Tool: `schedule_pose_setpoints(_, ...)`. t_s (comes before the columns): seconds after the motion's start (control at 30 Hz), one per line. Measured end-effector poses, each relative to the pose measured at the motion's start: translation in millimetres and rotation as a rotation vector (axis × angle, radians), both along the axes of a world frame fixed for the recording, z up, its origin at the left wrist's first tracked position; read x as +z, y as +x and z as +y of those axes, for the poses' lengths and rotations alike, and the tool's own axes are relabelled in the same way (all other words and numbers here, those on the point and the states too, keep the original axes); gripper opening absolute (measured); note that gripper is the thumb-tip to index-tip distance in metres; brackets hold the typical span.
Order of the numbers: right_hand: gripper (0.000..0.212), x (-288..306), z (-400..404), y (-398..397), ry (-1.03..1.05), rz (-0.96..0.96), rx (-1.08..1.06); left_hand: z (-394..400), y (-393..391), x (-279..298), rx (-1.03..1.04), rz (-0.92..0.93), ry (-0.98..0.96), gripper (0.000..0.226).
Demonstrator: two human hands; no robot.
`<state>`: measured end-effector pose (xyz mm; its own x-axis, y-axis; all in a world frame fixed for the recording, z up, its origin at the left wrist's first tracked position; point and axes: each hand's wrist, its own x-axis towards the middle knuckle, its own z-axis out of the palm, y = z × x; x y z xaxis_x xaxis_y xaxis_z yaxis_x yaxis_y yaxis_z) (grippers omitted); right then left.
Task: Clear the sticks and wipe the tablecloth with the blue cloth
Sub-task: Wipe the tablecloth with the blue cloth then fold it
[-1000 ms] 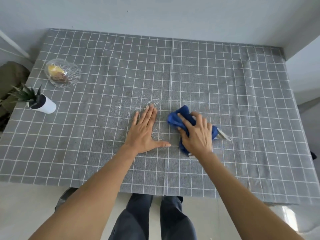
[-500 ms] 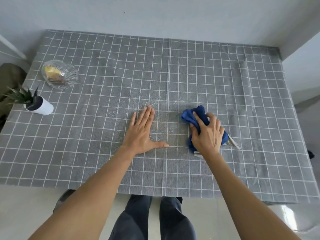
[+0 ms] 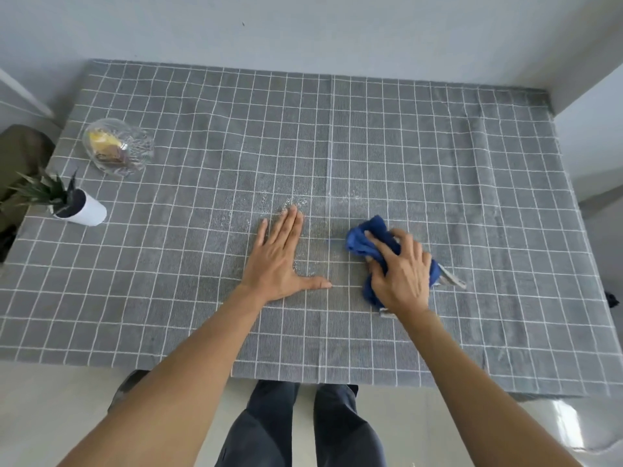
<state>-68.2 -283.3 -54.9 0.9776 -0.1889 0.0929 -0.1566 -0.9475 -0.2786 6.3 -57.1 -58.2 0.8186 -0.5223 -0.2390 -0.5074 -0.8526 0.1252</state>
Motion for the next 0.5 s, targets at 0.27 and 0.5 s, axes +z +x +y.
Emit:
schedule_pose_setpoints(0.27, 0.042, 6.2, 18.8, -0.6, 0.013, -0.046, 0.085, -0.4, -0.6, 0.4, 0.005, -0.003, 0.002, 0.135)
schedule_pose_setpoints(0.5, 0.043, -0.9, 23.2, -2.0, 0.011, -0.002, 0.116, -0.2, -1.5, 1.5, 0.007, -0.007, -0.002, 0.134)
